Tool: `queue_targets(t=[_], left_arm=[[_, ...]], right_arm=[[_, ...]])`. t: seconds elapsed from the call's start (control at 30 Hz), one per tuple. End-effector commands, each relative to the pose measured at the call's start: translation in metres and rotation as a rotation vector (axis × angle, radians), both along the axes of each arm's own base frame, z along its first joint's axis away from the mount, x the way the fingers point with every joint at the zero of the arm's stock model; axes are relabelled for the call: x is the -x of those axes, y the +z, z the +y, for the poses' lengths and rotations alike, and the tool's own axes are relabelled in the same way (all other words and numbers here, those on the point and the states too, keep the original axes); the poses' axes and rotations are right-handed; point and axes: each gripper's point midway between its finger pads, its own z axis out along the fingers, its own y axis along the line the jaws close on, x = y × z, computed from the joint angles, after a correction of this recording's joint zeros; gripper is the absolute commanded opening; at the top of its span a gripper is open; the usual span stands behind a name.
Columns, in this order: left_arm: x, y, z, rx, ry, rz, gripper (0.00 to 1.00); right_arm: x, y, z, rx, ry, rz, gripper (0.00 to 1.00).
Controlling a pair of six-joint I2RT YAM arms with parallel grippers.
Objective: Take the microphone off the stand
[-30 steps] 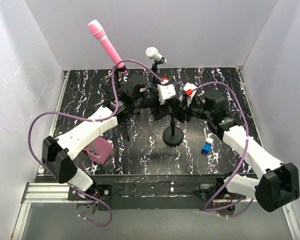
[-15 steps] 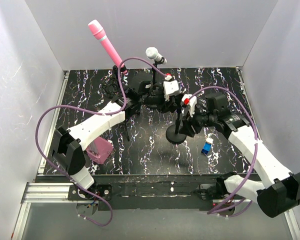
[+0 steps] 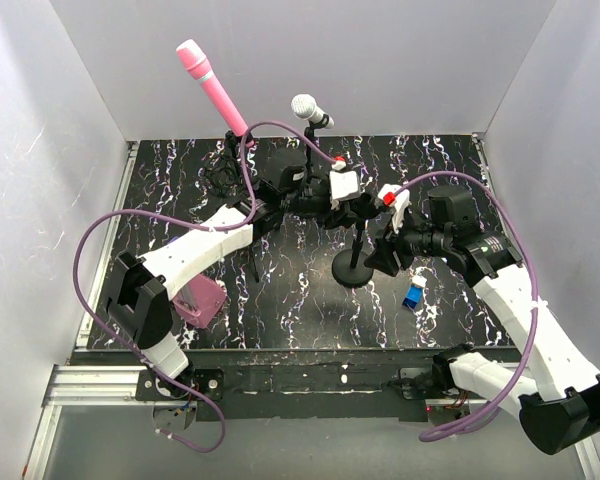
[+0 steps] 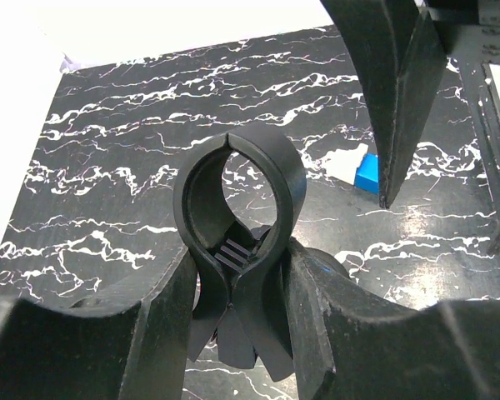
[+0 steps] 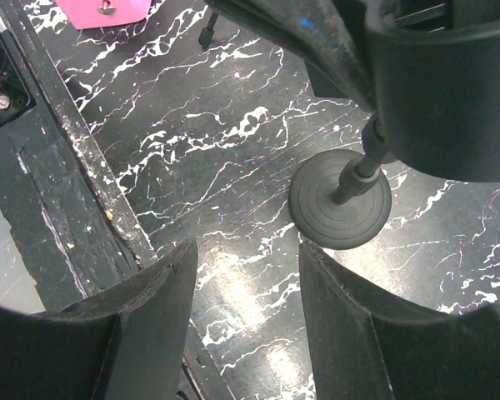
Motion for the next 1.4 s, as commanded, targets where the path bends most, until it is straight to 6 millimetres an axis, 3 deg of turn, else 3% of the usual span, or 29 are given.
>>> queue_targets(t=[0.0, 0.47, 0.57, 0.7, 0.87, 0.97, 1.07, 1.37], left_arm=[[0.012, -0.087, 0.011, -0.201, -0.003, 0.134, 0.28], [0.013, -0.120, 0.008, -0.288, -0.004, 0.135, 0.28], [0.010, -0.118, 0.007, -0.285, 0.014, 0.139, 0.36], [0.001, -0.094, 0.002, -0.222, 0.072, 0.130, 0.73], [-0.003, -0.040, -0.001, -0.156, 0.133, 0.167, 0.98], [-0.002, 0.000, 0.006, -0.140, 0.157, 0.155, 0.98], [0.000, 0.027, 0.020, -0.123, 0.159, 0.080, 0.98], [-0.003, 0.053, 0.066, -0.166, 0.273, 0.000, 0.98]], right_arm=[[0.003, 0.007, -0.004, -0.030, -0.032, 0.012, 0.59], [0.002, -0.012, -0.008, -0.016, -0.054, 0.027, 0.58], [0.001, -0.014, -0.008, -0.011, -0.061, 0.028, 0.58], [-0.012, -0.022, -0.014, 0.022, -0.113, -0.001, 0.57], [-0.021, -0.030, -0.008, 0.013, -0.037, -0.091, 0.59], [-0.031, -0.033, 0.000, -0.038, -0.043, -0.137, 0.61], [-0.045, -0.040, 0.004, -0.055, -0.078, -0.136, 0.61], [-0.094, -0.039, 0.015, -0.175, -0.213, -0.227, 0.53]])
